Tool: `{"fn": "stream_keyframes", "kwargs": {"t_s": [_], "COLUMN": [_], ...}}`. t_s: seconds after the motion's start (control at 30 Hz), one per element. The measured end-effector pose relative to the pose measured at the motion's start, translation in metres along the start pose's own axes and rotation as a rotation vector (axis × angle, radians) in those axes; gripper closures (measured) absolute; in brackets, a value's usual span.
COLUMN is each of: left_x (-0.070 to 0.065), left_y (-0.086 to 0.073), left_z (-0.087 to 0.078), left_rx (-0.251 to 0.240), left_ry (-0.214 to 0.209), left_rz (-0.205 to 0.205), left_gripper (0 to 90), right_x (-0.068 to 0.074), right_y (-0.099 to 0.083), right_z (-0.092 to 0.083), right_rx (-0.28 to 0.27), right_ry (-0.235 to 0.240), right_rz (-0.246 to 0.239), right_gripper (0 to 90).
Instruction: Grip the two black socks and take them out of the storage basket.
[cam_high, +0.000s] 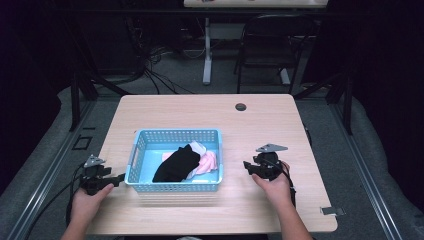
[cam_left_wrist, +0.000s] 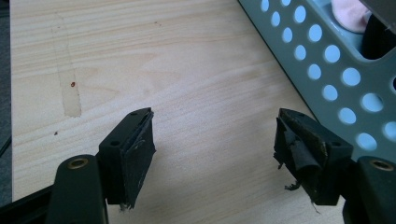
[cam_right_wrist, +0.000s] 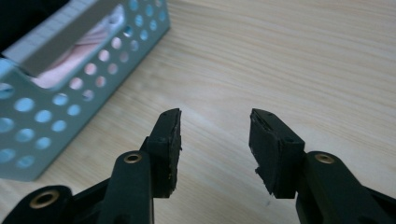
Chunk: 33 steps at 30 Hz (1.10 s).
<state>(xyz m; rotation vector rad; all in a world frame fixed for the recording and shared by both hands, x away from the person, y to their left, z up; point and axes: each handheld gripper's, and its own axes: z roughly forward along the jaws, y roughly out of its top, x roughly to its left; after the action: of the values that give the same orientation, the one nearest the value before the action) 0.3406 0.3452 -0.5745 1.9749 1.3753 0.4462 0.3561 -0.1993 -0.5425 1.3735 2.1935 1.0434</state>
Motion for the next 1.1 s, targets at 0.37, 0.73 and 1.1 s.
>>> {"fn": "stream_keyframes", "kwargs": {"t_s": [0.37, 0.73, 1.1], "left_x": [0.000, -0.001, 0.001], "left_y": [0.000, 0.000, -0.002], "left_z": [0.001, -0.001, -0.003], "left_rx": [0.006, 0.004, -0.004], "left_ry": [-0.002, -0.008, -0.010], "left_rz": [0.004, 0.010, 0.004], "left_gripper": [28.5, 28.6, 28.5], "right_x": [0.037, 0.078, 0.110], "right_y": [0.044, 0.100, 0.124], "right_z": [-0.017, -0.007, 0.035], "right_rx": [-0.064, -0.054, 0.048], "right_ry": [0.050, 0.155, 0.211], "right_rz": [-0.067, -0.177, -0.244], "right_gripper": [56.5, 65.5, 67.3]}}
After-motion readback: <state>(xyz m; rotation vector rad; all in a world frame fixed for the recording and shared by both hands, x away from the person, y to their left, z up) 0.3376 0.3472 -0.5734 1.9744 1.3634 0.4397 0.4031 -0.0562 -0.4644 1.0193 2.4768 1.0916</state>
